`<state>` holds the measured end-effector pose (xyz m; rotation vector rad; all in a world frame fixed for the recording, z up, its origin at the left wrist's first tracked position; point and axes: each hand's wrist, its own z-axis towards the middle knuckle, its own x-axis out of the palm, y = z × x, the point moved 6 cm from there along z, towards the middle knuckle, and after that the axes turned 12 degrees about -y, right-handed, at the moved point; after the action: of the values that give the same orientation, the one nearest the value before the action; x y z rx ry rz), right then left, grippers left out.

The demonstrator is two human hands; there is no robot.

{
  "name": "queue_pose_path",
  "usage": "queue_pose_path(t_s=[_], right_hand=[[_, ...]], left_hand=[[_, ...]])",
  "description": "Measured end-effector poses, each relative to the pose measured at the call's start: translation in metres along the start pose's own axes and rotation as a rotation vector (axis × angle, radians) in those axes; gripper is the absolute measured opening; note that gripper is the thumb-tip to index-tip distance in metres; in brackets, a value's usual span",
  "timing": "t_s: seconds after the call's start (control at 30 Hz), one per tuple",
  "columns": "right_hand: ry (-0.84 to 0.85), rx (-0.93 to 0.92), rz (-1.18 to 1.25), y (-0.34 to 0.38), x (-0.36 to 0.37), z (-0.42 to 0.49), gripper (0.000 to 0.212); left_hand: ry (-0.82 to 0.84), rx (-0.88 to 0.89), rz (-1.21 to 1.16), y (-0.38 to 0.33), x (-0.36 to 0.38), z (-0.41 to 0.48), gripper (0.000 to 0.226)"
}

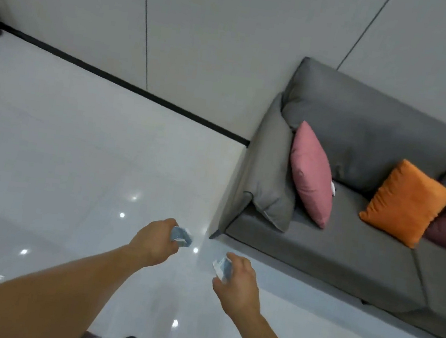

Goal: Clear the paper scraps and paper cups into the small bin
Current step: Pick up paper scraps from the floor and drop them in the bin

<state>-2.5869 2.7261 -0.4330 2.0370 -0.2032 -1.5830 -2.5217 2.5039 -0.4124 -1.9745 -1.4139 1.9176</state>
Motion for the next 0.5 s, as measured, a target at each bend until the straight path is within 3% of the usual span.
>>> queue_pose_path(t_s=[0.5], right_hand=[[0.162, -0.538, -0.050, 0.271, 0.063, 0.243, 0.058]], left_hand=[[-0.394, -0.375, -0.078, 0.104, -0.200, 0.176, 0.029]])
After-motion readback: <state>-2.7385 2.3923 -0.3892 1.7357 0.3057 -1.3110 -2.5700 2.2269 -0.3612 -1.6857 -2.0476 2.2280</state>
